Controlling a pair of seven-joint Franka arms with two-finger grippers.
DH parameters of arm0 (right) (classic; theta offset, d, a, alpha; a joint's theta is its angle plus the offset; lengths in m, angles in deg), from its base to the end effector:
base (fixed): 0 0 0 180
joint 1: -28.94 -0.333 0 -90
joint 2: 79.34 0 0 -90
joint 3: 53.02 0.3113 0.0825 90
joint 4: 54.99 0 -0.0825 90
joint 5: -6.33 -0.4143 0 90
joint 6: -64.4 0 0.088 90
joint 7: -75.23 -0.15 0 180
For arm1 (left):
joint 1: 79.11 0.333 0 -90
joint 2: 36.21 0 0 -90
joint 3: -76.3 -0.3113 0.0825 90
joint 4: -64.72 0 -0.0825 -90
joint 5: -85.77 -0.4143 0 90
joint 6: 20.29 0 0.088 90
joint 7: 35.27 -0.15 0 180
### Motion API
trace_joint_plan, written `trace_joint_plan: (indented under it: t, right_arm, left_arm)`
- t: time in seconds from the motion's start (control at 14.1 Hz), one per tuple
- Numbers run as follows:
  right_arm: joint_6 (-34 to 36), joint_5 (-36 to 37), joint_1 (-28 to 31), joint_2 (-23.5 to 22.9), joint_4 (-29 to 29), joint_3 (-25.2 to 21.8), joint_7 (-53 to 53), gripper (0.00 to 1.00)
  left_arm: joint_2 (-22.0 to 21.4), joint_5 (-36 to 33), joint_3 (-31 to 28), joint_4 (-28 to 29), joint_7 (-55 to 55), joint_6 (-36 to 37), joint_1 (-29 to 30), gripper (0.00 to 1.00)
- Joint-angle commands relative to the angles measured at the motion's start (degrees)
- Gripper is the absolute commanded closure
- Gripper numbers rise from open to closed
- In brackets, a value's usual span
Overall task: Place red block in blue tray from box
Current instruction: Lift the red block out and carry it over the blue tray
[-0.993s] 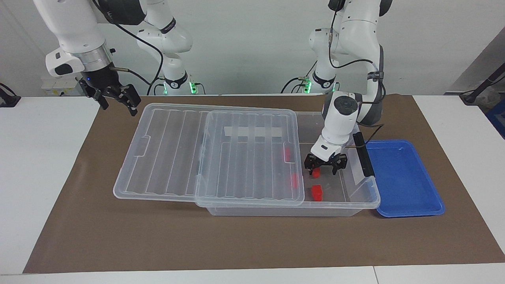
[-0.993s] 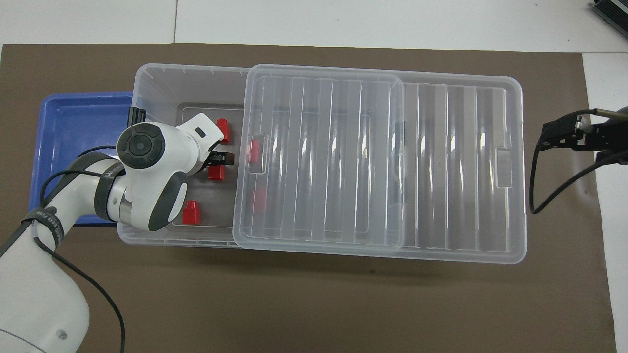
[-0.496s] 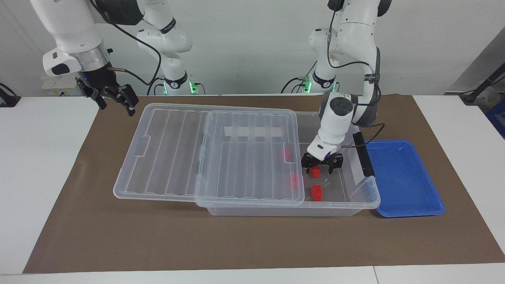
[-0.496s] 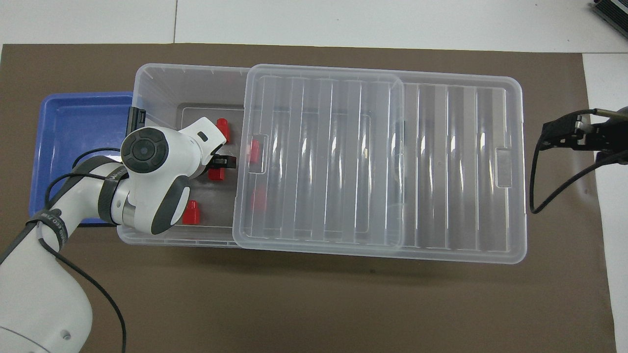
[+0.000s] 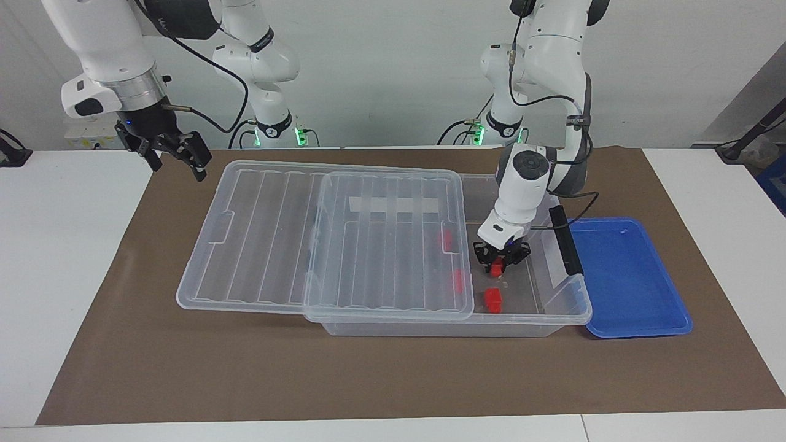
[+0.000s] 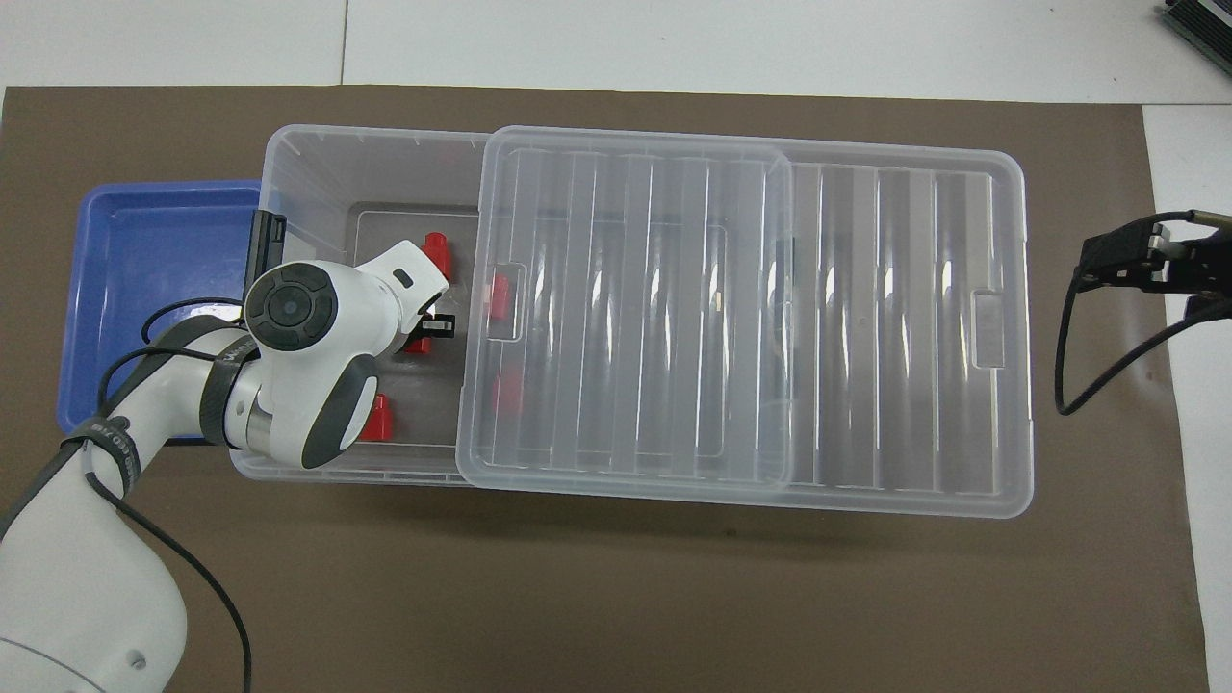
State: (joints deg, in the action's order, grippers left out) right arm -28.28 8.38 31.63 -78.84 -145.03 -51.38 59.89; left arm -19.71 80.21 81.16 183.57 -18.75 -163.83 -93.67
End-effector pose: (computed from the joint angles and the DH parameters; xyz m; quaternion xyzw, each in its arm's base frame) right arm 0.5893 -0.0160 0.5860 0.9893 -0.1421 0.0294 0.0145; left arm 0.5909 -0.2066 0.2360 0.9954 -0.0594 0.0748 0.0036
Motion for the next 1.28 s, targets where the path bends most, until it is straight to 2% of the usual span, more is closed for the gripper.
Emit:
trace_joint_plan:
  t: [0.0, 0.21, 0.71, 1.21]
  right_arm:
    - [0.4, 0.3, -0.3, 0.6, 0.0, -0.9, 1.7, 0.0]
    - [0.7, 0.3, -0.8, 0.6, 0.0, -1.1, 1.8, 0.0]
    - [0.9, 0.3, -2.0, 0.5, 0.0, -2.5, 1.9, 0.0]
    - [0.8, 0.3, -1.8, 0.5, 0.0, -2.5, 1.9, 0.0]
  left_arm:
    - [-1.3, -1.4, -0.3, 1.7, 3.3, -0.9, 0.1, 1.0]
    - [-1.3, -1.4, -0.4, -0.2, 4.4, 2.8, 0.5, 1.0]
    - [-3.3, -0.7, -0.6, -11.9, 4.0, 22.1, 0.6, 1.0]
    - [-3.5, 1.1, -0.9, -28.6, 3.0, 44.8, 2.7, 1.0]
